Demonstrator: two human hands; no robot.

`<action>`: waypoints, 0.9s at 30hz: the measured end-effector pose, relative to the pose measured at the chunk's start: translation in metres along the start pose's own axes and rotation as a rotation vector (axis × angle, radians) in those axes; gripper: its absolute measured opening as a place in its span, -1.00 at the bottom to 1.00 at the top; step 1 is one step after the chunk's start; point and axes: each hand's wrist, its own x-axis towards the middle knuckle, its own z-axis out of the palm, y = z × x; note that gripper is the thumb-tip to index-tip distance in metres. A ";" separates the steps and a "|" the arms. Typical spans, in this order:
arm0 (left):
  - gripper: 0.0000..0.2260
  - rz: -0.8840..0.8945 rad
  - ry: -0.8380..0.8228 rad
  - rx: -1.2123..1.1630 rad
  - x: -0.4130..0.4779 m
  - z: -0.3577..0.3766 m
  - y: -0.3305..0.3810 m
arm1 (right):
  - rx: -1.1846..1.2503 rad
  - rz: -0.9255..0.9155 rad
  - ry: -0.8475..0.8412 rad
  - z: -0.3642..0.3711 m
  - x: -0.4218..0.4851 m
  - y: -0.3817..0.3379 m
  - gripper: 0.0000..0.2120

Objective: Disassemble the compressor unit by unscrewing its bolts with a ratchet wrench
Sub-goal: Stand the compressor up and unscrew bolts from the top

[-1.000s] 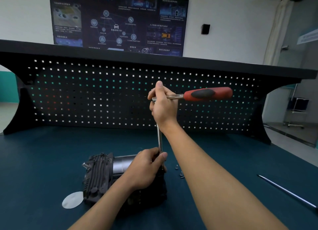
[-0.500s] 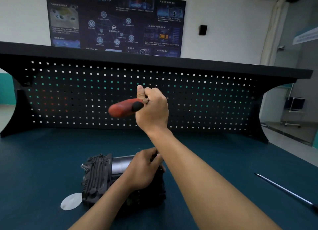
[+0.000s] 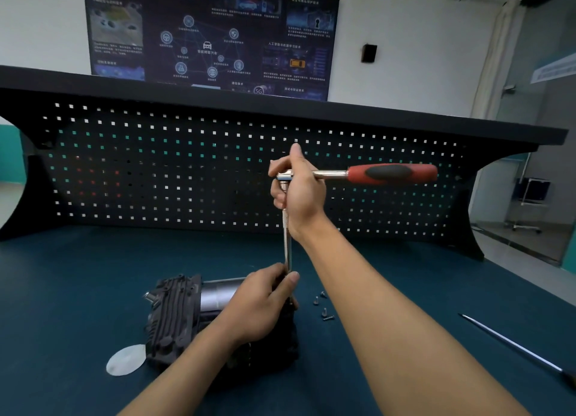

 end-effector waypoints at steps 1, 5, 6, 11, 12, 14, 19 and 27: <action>-0.70 0.009 0.000 0.007 0.000 0.000 0.000 | 0.041 0.022 -0.004 -0.004 0.000 -0.002 -0.47; -0.71 0.009 -0.033 -0.028 -0.001 -0.002 -0.001 | 0.241 0.146 -0.096 -0.015 0.005 -0.007 -0.37; -0.71 0.005 -0.048 -0.044 -0.001 -0.003 -0.001 | 0.290 0.186 -0.138 -0.017 0.007 -0.007 -0.35; -0.72 0.009 -0.081 -0.056 0.000 -0.005 -0.003 | 0.594 0.358 -0.326 -0.029 0.010 -0.005 -0.45; -0.72 0.014 -0.086 -0.054 0.001 -0.005 -0.003 | 0.635 0.374 -0.344 -0.031 0.010 -0.005 -0.46; -0.72 0.011 -0.100 -0.054 0.002 -0.006 -0.003 | 0.663 0.383 -0.356 -0.034 0.011 -0.004 -0.47; -0.73 -0.006 -0.105 -0.071 0.005 -0.008 -0.006 | 0.575 0.357 -0.325 -0.031 0.011 -0.005 -0.48; -0.72 -0.044 -0.066 -0.076 0.005 -0.006 -0.007 | 0.000 0.069 -0.042 -0.020 0.008 -0.001 -0.51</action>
